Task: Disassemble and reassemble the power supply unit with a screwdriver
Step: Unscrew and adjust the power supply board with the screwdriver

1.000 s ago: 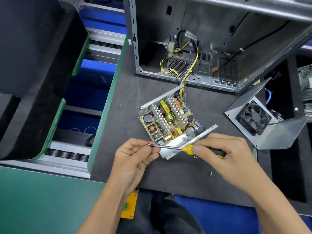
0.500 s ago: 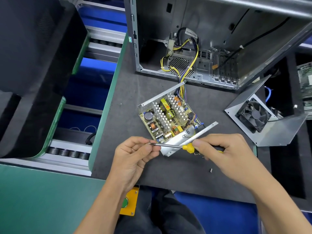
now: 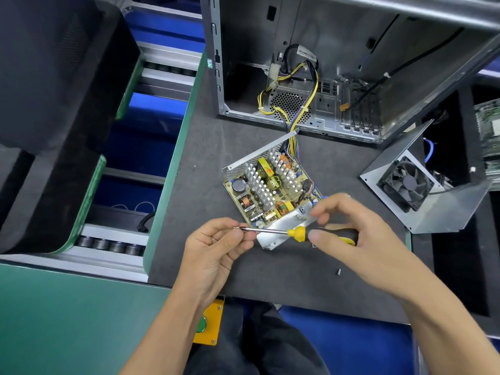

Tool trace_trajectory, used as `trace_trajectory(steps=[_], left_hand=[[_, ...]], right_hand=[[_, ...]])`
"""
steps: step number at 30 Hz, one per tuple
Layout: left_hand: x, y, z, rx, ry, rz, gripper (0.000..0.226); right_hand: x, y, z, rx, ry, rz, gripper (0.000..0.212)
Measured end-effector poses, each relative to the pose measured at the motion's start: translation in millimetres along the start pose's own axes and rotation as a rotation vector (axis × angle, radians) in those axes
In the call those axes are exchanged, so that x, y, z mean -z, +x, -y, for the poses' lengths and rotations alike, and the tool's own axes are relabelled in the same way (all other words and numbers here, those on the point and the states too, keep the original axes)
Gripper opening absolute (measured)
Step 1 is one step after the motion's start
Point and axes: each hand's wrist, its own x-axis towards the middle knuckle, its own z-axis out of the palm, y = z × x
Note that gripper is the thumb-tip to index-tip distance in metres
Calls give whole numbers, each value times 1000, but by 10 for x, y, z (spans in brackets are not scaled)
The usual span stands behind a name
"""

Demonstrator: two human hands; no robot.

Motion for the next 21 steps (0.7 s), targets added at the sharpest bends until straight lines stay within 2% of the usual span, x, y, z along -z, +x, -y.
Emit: trace_trajectory(steps=[6, 9, 11, 14, 16, 21], left_hand=[[-44, 41, -15, -6, -133, -51, 45], [-87, 58, -40, -21, -206, -87, 46], [-111, 68, -47, -31, -225, -89, 39], [-165, 65, -58, -48, -213, -85, 7], [-171, 66, -53, -49, -189, -88, 17], [-172, 34, -29, -54, -99, -104, 18]], right_hand=[[-79, 48, 11, -2, 442, -130, 25], [-220, 40, -3, -2, 608, -213, 37], [-288, 31, -2, -11, 659, -292, 42], [-358, 33, 29, -1, 725, -380, 39], [-404, 38, 57, 8, 734, -402, 34], [-476, 61, 102, 8, 689, -453, 28]])
